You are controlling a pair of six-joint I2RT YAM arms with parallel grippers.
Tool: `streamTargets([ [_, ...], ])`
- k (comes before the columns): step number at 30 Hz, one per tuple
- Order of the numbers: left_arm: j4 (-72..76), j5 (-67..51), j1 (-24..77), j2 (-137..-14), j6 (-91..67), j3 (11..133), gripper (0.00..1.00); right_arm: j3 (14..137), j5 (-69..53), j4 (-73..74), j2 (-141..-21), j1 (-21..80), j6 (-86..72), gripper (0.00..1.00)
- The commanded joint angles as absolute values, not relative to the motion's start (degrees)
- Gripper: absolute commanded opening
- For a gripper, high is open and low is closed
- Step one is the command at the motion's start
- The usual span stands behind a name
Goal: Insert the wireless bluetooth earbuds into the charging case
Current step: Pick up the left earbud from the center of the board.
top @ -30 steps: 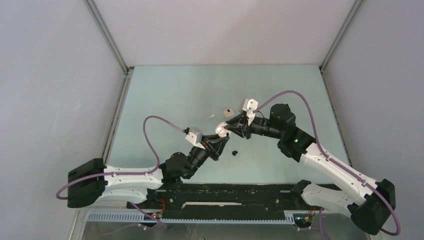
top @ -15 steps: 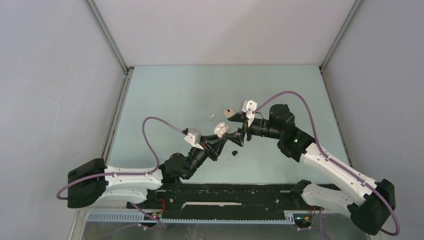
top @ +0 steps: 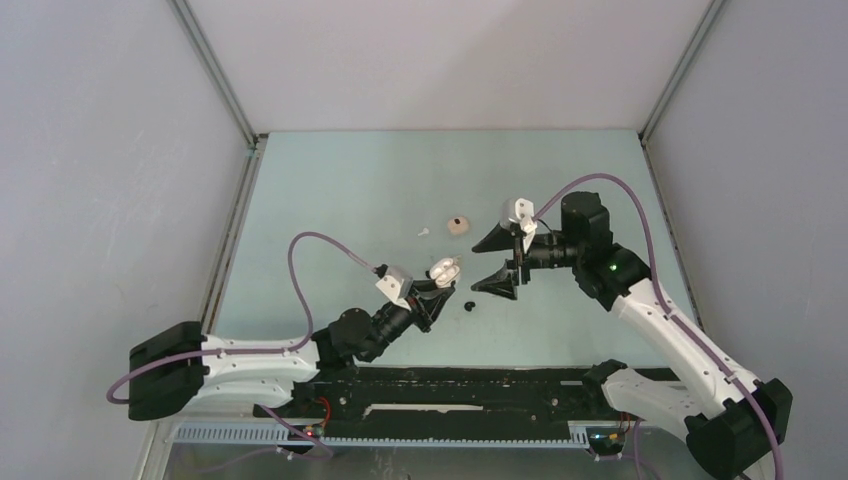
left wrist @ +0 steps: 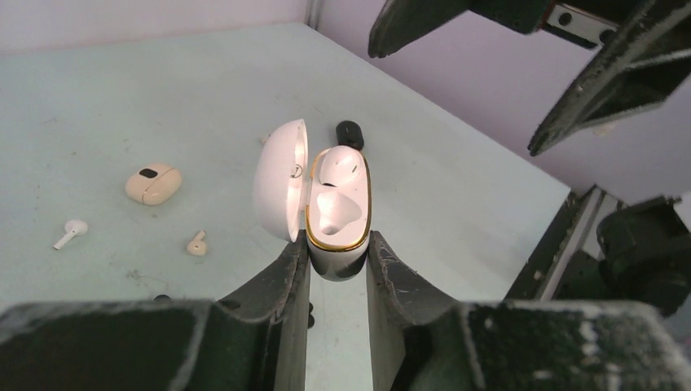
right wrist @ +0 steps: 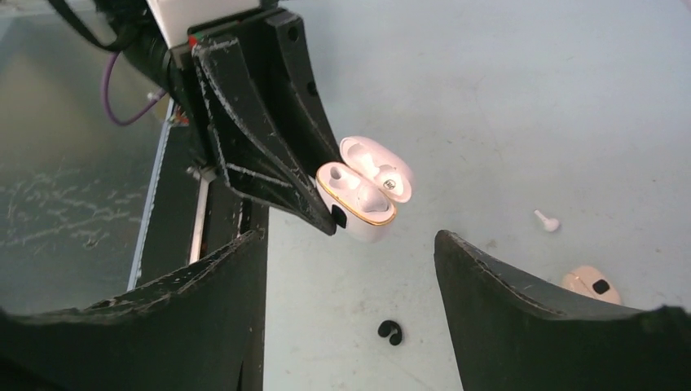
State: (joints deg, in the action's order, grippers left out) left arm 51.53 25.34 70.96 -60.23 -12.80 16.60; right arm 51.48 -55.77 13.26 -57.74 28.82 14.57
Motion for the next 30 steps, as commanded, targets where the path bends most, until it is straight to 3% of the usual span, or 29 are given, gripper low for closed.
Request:
streamTargets([
  [1, 45.92, 18.97, 70.75, -57.5, -7.07, 17.9, 0.0, 53.44, -61.33, 19.32, -58.68, 27.86, 22.27, 0.77],
  [18, 26.69, 18.95, 70.75, -41.95, -6.69, 17.25, 0.0, 53.44, -60.81, 18.14, -67.43, 23.41, 20.93, 0.68],
  [25, 17.94, 21.0, 70.75, -34.99, -8.67, 17.41, 0.0, 53.48, -49.86, 6.21, -70.36, 23.11, 7.31, 0.52],
  [30, 16.1, 20.86, 70.75, -30.42, -10.62, 16.17, 0.0, 58.42, -41.65, 8.19, -77.03, 26.63, 8.89, 0.42],
])
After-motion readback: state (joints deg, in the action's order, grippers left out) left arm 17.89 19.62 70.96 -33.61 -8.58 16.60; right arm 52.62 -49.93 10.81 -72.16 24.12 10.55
